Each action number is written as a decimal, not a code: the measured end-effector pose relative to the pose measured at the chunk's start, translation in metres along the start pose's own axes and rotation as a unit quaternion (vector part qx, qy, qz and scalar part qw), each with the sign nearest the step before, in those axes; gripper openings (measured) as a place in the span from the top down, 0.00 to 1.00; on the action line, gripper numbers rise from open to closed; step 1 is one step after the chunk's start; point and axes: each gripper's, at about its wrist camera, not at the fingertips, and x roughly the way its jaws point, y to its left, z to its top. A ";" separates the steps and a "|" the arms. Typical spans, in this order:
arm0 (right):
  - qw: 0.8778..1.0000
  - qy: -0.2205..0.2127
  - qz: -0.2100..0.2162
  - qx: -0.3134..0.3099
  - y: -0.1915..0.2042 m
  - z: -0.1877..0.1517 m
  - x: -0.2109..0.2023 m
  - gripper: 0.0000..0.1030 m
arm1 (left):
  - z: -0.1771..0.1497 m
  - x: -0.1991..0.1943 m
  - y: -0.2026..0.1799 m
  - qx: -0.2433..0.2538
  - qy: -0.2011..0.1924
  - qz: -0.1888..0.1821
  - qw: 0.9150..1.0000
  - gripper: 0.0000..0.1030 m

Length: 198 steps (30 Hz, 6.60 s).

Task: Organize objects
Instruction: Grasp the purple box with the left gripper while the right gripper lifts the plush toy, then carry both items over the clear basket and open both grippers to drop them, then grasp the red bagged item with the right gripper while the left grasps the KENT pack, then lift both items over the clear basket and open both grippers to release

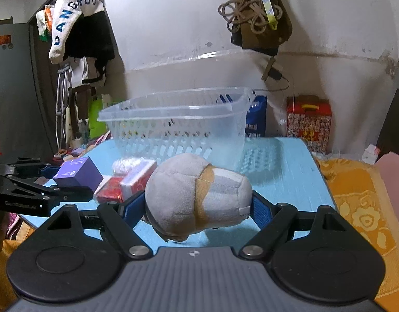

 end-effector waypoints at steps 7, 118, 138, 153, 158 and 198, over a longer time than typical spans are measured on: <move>1.000 -0.015 -0.006 -0.007 0.013 0.005 0.001 0.17 | 0.000 -0.015 0.021 -0.029 -0.039 0.008 0.999 0.34; 0.999 0.042 -0.027 -0.007 -0.003 0.006 0.066 0.00 | 0.001 0.055 0.055 0.025 -0.007 0.109 0.994 0.12; 0.995 0.094 -0.022 0.003 -0.002 0.000 0.078 0.23 | -0.014 0.070 0.061 0.011 0.062 0.081 0.995 0.12; 0.993 0.110 -0.025 -0.020 0.007 -0.004 0.092 0.45 | -0.015 0.078 0.056 -0.004 0.077 0.054 0.996 0.39; 0.994 0.110 -0.023 -0.015 0.005 -0.005 0.091 0.47 | -0.014 0.077 0.058 -0.014 0.078 0.047 0.996 0.52; 0.997 -0.066 0.012 -0.040 0.020 0.030 0.020 0.49 | 0.013 0.018 0.046 0.001 -0.081 0.072 0.994 0.58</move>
